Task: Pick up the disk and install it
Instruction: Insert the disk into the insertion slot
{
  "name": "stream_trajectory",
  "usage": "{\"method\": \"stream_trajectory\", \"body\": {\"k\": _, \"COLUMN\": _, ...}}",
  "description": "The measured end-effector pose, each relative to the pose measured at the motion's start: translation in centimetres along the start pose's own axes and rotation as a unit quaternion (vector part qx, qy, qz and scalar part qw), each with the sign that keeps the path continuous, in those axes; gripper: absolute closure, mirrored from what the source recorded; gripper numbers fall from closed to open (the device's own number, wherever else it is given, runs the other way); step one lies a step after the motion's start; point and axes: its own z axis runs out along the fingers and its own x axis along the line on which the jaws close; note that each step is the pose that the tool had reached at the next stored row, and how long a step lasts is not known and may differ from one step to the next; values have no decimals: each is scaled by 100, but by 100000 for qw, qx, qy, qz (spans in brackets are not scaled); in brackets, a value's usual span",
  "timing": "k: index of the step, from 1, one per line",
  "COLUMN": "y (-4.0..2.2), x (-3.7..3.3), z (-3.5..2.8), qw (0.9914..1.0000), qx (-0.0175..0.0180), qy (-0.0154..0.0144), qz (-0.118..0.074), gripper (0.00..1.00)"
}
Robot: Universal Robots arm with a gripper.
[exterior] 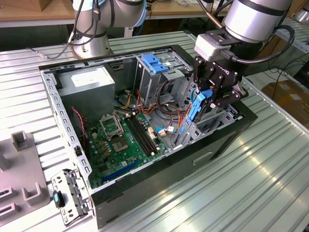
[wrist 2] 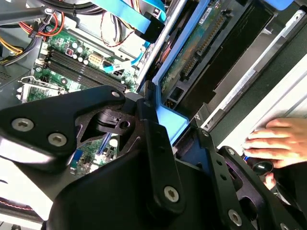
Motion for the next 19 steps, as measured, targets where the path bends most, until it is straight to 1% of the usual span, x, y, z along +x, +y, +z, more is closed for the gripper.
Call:
{"method": "stream_trajectory", "body": {"k": 4, "y": 0, "x": 0, "z": 1, "qw": 100000, "qx": 1, "qy": -4, "qz": 4, "gripper": 62}}
{"method": "stream_trajectory", "body": {"k": 6, "y": 0, "x": 0, "z": 2, "qw": 100000, "qx": 1, "qy": -1, "qz": 0, "gripper": 49}}
{"method": "stream_trajectory", "body": {"k": 12, "y": 0, "x": 0, "z": 3, "qw": 100000, "qx": 1, "qy": 0, "qz": 0, "gripper": 51}}
{"method": "stream_trajectory", "body": {"k": 15, "y": 0, "x": 0, "z": 3, "qw": 100000, "qx": 1, "qy": -2, "qz": 2, "gripper": 70}}
{"method": "stream_trajectory", "body": {"k": 16, "y": 0, "x": 0, "z": 3, "qw": 100000, "qx": 1, "qy": -3, "qz": 1, "gripper": 70}}
{"method": "stream_trajectory", "body": {"k": 17, "y": 0, "x": 0, "z": 4, "qw": 100000, "qx": 1, "qy": -3, "qz": 1, "gripper": 76}}
{"method": "stream_trajectory", "body": {"k": 18, "y": 0, "x": 0, "z": 4, "qw": 100000, "qx": 2, "qy": -5, "qz": 0, "gripper": 88}}
{"method": "stream_trajectory", "body": {"k": 19, "y": 0, "x": 0, "z": 4, "qw": 100000, "qx": 1, "qy": -2, "qz": 0, "gripper": 89}}
